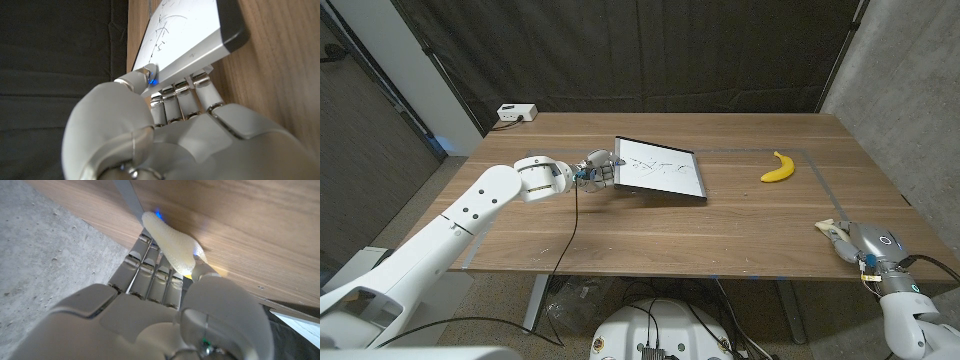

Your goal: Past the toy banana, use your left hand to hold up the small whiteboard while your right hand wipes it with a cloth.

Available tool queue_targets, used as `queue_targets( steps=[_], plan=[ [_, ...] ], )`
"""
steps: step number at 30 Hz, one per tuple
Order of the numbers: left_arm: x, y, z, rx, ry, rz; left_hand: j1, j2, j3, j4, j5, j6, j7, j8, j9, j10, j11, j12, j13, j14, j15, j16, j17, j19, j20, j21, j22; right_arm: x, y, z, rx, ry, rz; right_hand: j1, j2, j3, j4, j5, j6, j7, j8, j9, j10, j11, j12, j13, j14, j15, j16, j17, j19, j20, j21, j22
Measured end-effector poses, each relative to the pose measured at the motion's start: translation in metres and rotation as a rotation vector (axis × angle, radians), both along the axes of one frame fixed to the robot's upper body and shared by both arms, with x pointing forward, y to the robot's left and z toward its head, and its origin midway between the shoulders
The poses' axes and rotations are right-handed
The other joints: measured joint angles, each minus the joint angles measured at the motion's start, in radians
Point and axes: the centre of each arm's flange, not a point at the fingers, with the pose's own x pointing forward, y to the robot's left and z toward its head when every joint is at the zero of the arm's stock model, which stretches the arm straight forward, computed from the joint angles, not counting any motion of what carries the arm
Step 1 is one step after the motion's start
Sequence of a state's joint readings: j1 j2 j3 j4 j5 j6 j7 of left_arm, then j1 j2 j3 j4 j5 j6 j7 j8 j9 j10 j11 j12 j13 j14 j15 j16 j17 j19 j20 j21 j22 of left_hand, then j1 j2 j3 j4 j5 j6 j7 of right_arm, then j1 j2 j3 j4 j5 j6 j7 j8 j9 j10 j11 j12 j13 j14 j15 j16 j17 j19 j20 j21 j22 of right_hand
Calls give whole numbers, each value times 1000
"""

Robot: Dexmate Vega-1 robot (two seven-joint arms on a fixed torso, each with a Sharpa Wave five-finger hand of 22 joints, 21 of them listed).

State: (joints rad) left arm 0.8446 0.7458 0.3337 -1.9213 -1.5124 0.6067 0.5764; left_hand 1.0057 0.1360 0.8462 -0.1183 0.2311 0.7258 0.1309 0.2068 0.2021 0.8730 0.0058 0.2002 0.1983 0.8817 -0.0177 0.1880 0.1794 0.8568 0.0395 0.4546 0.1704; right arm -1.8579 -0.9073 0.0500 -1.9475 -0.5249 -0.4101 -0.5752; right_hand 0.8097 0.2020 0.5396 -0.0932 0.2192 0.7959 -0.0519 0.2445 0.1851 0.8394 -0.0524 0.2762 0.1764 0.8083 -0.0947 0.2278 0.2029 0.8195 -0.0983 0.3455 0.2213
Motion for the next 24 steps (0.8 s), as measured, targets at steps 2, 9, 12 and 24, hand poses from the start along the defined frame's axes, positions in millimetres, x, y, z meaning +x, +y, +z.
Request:
queue_targets(
  steps=[2,9,12,24],
  plan=[
    [0,0,0,-1,1,0,0,0,0,0,0,0,0,0,0,0,0,0,0,0,0,0,0,0,0,0,0,0,3,3,-1,-16,14,1,1,3,3,0,3,0,0,0,4,0,-3,0,2,-2,0,0,0,0,1,0],
    [0,0,0,-2,-1,5,-5,5,0,0,0,0,0,0,0,1,-1,0,0,0,0,0,0,0,0,-4,0,0,12,16,-5,-75,51,4,4,13,4,-8,16,-2,0,0,9,-5,-7,0,5,-2,0,0,5,2,10,1],
    [-1,0,0,-3,-2,6,-5,5,0,0,0,0,0,0,0,1,-1,0,0,0,0,0,0,0,0,-6,0,-1,20,26,-21,-133,90,8,2,17,6,-8,16,-2,-1,0,9,-5,-7,0,9,-5,0,0,5,2,10,4],
    [-1,-1,2,-5,-3,10,-5,5,4,-5,-1,0,0,0,0,1,0,0,0,0,0,0,0,0,0,-6,0,-1,42,51,-32,-262,193,11,0,25,8,-12,16,-2,-2,0,14,-11,-8,0,9,-5,0,0,5,2,14,4]
  ],
)
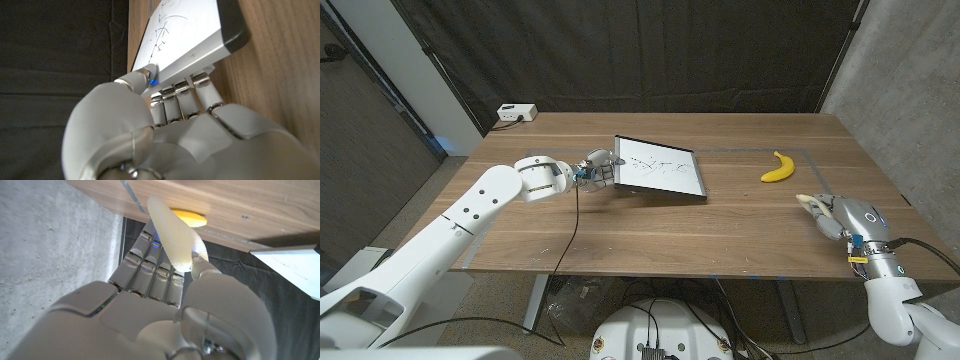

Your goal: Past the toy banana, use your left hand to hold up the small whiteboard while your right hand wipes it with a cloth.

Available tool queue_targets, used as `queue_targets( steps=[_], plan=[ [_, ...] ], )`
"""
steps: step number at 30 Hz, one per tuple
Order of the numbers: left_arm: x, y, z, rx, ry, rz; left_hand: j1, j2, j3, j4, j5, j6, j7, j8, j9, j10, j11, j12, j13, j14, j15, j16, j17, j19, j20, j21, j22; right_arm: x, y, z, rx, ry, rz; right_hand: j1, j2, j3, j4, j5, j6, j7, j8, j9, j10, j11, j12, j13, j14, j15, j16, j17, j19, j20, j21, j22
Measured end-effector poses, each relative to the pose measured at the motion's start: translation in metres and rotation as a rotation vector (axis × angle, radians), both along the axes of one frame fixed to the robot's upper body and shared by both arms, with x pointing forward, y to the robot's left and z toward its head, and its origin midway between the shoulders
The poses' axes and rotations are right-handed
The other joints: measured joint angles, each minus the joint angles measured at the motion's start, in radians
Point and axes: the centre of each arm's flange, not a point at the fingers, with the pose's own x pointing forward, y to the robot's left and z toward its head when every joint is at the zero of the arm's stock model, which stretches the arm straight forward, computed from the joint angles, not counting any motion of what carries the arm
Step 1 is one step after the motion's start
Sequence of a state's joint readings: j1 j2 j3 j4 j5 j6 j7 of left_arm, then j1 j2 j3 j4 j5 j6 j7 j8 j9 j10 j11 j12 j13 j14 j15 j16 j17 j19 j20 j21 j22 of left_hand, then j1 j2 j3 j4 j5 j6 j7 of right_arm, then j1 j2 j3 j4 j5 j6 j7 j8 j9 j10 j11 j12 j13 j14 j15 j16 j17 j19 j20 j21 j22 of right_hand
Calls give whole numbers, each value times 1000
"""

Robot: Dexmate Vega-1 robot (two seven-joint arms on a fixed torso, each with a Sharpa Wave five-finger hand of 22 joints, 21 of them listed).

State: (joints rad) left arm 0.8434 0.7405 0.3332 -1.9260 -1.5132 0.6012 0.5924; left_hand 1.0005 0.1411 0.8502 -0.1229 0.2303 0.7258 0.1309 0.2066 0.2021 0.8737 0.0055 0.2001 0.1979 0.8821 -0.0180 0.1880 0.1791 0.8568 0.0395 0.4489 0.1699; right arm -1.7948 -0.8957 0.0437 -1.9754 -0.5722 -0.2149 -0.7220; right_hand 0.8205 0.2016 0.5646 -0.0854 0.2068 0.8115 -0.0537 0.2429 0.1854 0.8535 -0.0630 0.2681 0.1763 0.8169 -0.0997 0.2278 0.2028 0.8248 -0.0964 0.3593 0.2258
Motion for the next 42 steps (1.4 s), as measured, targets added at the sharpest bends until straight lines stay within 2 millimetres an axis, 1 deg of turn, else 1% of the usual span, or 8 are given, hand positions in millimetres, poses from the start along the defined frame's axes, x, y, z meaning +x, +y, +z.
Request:
queue_targets(
  steps=[7,10,14,16,21,23,30,42],
  plan=[
    [-1,-1,0,-5,8,1,0,0,0,0,0,0,0,0,0,0,0,0,0,4,-4,0,-1,0,0,0,0,-1,18,10,-5,-54,74,1,-1,5,5,-4,3,-3,-8,0,0,0,-6,0,0,0,0,4,0,0,0,0],
    [-1,-1,0,-5,11,1,0,0,8,0,-1,0,0,0,0,0,1,0,0,4,-4,0,-3,4,-4,0,-1,-1,31,16,-10,-89,127,1,-1,7,7,-7,4,-4,-8,0,0,0,-6,0,0,0,0,4,0,0,7,1],
    [-2,-1,0,-7,14,-1,0,0,8,0,-3,0,0,0,0,1,2,0,0,4,-4,0,-3,4,-4,0,0,-1,42,21,-23,-122,169,4,-4,10,10,-8,4,-4,-14,0,-4,-4,-14,0,0,0,0,4,0,0,7,5],
    [-2,-1,-1,-10,17,-3,-3,-3,8,0,-3,0,0,0,0,1,2,0,0,4,-4,0,-3,4,-4,0,0,-1,53,26,-34,-150,210,5,-5,11,11,-8,6,-6,-19,0,-4,-4,-19,0,0,0,-1,4,-4,-4,7,5],
    [-2,0,-3,-15,25,-5,-4,-4,8,0,4,0,0,0,0,1,2,0,-1,4,-4,0,-3,4,-4,0,1,2,67,32,-42,-186,264,8,-8,12,18,-15,5,-9,-20,0,-9,-9,-22,0,-4,4,-7,9,-13,-2,7,5],
    [-2,1,-5,-17,29,-6,-4,-4,11,-3,5,0,0,0,0,1,2,0,-1,4,-4,0,-2,4,-4,0,1,4,76,35,-45,-203,296,8,-8,12,18,-16,5,-9,-25,0,-9,-9,-22,0,-4,4,-7,9,-13,-2,7,5],
    [-2,2,-7,-19,35,-6,-8,0,14,-5,5,0,0,0,0,6,5,0,0,7,0,0,-2,6,-2,-6,1,12,97,43,-47,-233,368,7,-8,18,24,-19,1,-13,-25,2,-9,-9,-29,0,-15,7,-14,9,-28,5,7,5],
    [-2,2,-5,-3,51,-6,-8,0,14,-5,4,11,0,0,0,11,4,-3,0,13,-5,0,-2,9,2,-6,1,29,137,58,-87,-249,508,8,-10,20,27,-22,3,-14,-32,4,-9,-9,-29,0,-15,7,-15,9,-27,5,7,9]
  ],
)
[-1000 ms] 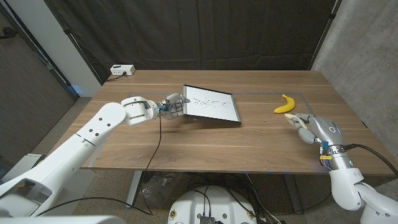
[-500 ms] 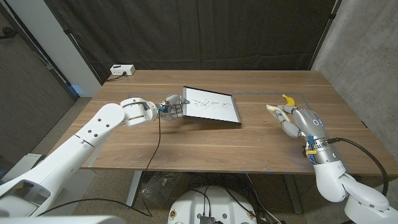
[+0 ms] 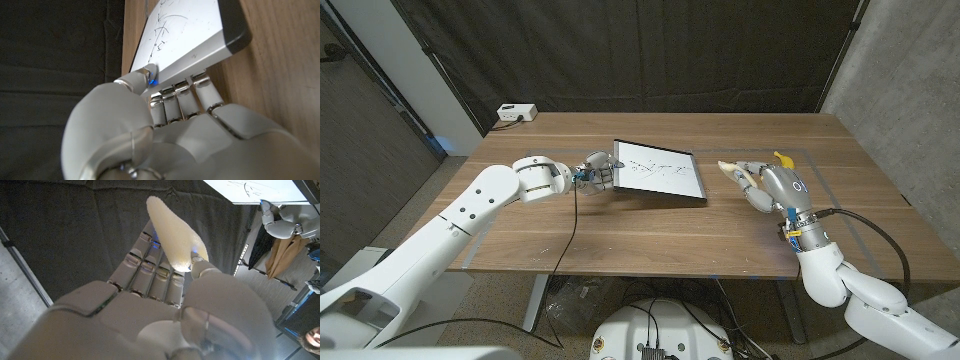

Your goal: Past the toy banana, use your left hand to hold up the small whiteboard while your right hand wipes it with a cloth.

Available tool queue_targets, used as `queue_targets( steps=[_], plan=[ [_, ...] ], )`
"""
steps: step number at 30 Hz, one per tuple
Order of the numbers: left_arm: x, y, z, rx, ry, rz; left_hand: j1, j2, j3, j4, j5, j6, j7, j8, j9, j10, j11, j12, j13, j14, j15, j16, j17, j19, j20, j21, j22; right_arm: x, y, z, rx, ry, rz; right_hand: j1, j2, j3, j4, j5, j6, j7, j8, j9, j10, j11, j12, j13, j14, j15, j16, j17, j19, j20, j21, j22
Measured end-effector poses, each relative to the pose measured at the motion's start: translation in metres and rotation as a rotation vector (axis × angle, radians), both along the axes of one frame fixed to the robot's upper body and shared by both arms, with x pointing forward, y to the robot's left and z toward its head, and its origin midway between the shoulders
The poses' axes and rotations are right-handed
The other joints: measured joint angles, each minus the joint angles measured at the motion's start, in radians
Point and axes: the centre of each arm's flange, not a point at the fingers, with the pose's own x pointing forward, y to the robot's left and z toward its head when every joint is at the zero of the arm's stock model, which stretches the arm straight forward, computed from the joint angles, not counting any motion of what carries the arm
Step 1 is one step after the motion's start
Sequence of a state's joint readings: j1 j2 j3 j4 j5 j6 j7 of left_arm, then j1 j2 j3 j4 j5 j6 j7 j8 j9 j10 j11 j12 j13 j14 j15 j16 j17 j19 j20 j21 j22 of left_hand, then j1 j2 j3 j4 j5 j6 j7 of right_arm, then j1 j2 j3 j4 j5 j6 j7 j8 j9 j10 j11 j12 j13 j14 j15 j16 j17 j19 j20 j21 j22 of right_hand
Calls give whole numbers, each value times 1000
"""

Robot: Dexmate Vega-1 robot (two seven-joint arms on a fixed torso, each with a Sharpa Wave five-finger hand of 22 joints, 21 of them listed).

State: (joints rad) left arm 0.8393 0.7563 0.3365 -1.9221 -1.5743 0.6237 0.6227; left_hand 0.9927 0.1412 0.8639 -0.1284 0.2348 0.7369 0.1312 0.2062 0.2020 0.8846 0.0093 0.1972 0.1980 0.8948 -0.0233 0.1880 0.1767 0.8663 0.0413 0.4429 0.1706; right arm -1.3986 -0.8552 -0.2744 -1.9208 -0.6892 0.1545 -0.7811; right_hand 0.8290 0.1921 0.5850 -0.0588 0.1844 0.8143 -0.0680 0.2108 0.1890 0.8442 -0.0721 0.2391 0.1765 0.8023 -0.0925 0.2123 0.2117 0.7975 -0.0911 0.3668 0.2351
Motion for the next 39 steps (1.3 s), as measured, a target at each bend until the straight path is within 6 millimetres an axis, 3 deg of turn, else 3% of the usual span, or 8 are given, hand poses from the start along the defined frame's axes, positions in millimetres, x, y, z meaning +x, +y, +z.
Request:
queue_targets(
  steps=[18,39],
  plan=[
    [4,-3,7,24,22,-10,-5,-5,8,0,0,1,1,0,0,4,-1,-1,-1,5,6,0,0,0,0,0,0,24,44,13,-88,-15,145,3,-8,0,8,0,0,0,-3,0,6,-5,-8,0,0,0,0,0,0,0,8,0],
    [11,-6,17,66,25,-32,-11,0,12,-4,-1,10,0,0,0,9,-2,-4,0,5,6,0,0,5,5,-10,-1,52,83,21,-179,-23,189,-4,-11,0,17,-1,-5,-6,-5,-1,11,-11,-8,0,0,0,0,-3,-7,0,16,0]
  ],
)
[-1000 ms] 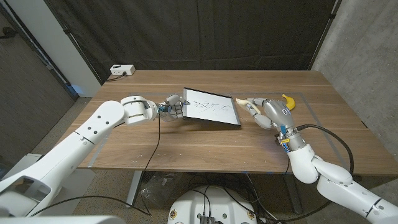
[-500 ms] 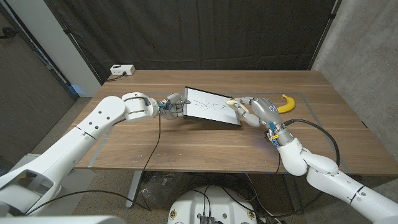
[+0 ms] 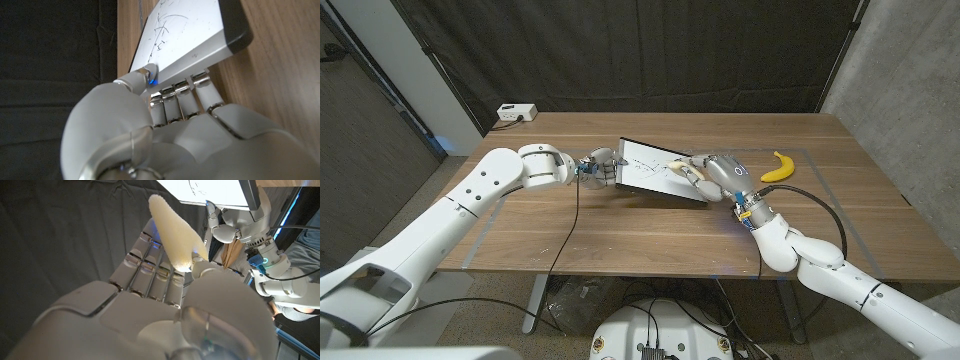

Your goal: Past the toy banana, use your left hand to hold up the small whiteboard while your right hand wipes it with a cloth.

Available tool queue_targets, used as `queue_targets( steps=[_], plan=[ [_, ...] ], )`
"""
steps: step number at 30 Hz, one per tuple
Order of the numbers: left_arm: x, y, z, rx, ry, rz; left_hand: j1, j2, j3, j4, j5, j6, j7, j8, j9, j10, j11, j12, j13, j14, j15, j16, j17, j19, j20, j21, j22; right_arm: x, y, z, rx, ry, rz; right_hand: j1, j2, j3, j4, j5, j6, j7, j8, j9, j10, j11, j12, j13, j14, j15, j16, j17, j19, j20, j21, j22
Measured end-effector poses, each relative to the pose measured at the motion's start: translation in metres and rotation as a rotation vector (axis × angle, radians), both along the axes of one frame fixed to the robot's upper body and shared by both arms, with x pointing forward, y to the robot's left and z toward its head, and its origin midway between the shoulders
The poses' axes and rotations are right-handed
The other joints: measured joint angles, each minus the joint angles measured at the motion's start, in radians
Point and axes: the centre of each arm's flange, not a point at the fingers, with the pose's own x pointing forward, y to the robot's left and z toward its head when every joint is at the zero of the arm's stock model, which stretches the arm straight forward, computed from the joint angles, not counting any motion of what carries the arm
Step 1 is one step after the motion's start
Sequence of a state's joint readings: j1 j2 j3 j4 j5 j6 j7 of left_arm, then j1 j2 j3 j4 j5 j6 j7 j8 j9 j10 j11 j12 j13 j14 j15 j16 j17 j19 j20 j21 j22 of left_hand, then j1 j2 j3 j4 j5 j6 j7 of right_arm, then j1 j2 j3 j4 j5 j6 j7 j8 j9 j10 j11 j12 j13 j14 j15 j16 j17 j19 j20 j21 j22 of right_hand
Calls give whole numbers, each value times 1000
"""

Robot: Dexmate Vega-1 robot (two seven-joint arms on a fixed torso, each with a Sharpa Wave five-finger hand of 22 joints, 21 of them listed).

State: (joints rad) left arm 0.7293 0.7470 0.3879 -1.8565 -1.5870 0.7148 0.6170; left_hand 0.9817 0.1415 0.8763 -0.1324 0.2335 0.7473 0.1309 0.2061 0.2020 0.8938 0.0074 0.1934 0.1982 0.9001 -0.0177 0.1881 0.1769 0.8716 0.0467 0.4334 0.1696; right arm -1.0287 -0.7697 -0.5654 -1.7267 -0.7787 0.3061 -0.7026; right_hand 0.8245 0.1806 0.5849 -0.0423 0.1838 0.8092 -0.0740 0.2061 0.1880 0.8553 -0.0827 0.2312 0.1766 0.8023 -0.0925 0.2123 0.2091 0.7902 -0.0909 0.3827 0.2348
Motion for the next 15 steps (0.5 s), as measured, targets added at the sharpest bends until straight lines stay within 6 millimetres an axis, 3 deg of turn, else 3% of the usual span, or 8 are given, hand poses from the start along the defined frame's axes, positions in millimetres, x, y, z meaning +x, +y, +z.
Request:
queue_targets(
  steps=[15],
  plan=[
    [0,-1,-2,3,6,-17,-5,-3,0,0,-3,2,2,0,0,1,2,-1,-1,0,0,0,0,3,-3,0,0,22,21,0,-28,-5,-40,-4,-4,4,4,0,7,-7,-10,1,0,0,-10,0,-16,5,-9,0,-15,7,7,0]
  ],
)
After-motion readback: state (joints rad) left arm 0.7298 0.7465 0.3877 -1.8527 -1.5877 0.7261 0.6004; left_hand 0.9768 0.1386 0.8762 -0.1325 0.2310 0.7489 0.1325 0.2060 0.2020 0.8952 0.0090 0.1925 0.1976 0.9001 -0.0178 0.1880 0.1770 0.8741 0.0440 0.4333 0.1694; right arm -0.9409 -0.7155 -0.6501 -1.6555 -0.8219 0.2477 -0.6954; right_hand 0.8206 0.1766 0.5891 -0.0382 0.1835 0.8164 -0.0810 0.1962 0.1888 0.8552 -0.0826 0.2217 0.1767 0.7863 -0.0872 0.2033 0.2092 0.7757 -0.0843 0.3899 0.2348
